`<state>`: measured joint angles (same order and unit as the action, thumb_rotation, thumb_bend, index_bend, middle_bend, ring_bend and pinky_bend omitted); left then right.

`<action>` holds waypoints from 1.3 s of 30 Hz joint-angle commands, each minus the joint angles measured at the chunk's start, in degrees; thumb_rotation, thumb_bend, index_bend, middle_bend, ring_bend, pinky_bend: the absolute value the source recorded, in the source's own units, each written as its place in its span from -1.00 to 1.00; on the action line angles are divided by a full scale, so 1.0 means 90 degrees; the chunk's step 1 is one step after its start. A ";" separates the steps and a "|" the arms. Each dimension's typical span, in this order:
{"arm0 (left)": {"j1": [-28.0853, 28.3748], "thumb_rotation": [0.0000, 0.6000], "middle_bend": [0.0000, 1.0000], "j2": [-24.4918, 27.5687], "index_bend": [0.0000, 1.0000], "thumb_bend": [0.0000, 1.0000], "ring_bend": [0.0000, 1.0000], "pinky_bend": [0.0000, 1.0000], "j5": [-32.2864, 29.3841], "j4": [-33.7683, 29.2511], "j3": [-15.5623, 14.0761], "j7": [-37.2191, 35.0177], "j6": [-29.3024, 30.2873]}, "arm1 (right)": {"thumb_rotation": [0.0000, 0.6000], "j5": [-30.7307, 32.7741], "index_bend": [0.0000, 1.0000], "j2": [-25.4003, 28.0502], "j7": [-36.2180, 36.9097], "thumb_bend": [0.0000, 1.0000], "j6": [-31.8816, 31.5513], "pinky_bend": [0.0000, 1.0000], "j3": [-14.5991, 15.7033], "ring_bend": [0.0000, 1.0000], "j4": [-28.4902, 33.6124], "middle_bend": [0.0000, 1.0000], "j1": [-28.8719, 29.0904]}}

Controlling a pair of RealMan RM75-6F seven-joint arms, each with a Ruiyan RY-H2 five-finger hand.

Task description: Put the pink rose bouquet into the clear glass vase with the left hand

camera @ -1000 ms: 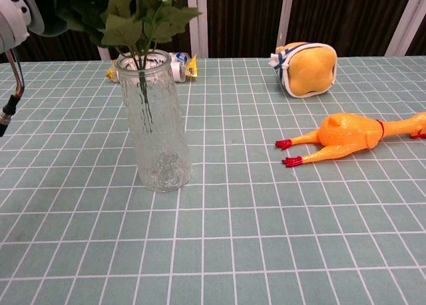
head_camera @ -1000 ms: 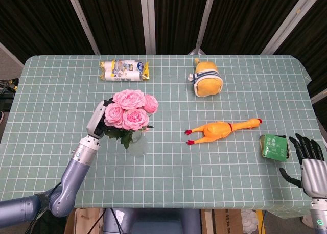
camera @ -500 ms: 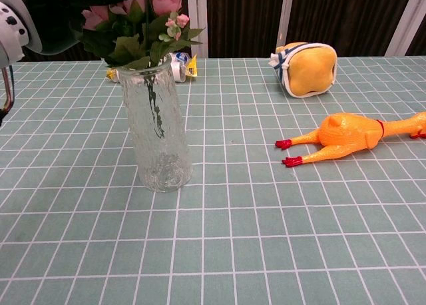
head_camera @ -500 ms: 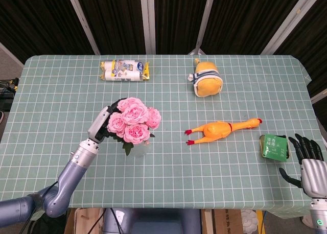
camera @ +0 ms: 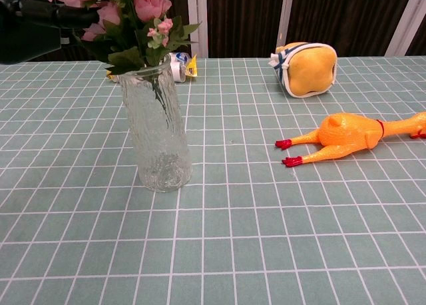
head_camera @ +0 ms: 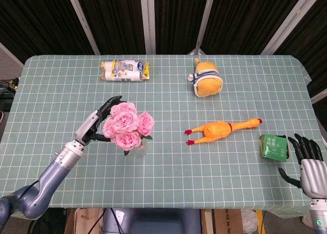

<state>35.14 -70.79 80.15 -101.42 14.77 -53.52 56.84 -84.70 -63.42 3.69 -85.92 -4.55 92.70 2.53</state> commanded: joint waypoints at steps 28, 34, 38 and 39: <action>-0.2282 1.00 -0.77 0.1064 -0.76 -0.38 -1.00 -0.84 -0.0699 -0.0897 -0.1153 0.7430 0.3539 | 1.00 -0.0254 -0.73 0.0041 0.0073 -0.46 -0.0125 -1.00 0.0076 -0.94 0.0083 -0.86 -0.0014; -0.2733 1.00 -0.80 0.0560 -0.76 -0.38 -1.00 -0.85 -0.0976 -0.0480 -0.1118 0.7008 0.3919 | 1.00 -0.0276 -0.69 0.0059 0.0154 -0.46 -0.0079 -1.00 0.0101 -0.94 0.0071 -0.86 0.0000; -0.2801 1.00 -0.80 0.0551 -0.76 -0.38 -1.00 -0.85 -0.1120 -0.0296 -0.1098 0.6903 0.3771 | 1.00 -0.0308 -0.69 0.0051 0.0137 -0.46 -0.0055 -1.00 0.0112 -0.94 0.0049 -0.86 0.0022; -0.2807 1.00 -0.80 0.0541 -0.76 -0.38 -1.00 -0.85 -0.1126 -0.0269 -0.1094 0.6901 0.3752 | 1.00 -0.0314 -0.70 0.0045 0.0123 -0.46 -0.0047 -1.00 0.0115 -0.94 0.0046 -0.86 0.0028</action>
<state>10.34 -65.70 70.71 -104.71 4.92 8.96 91.23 -87.49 -62.97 4.84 -86.39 -3.54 93.15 2.74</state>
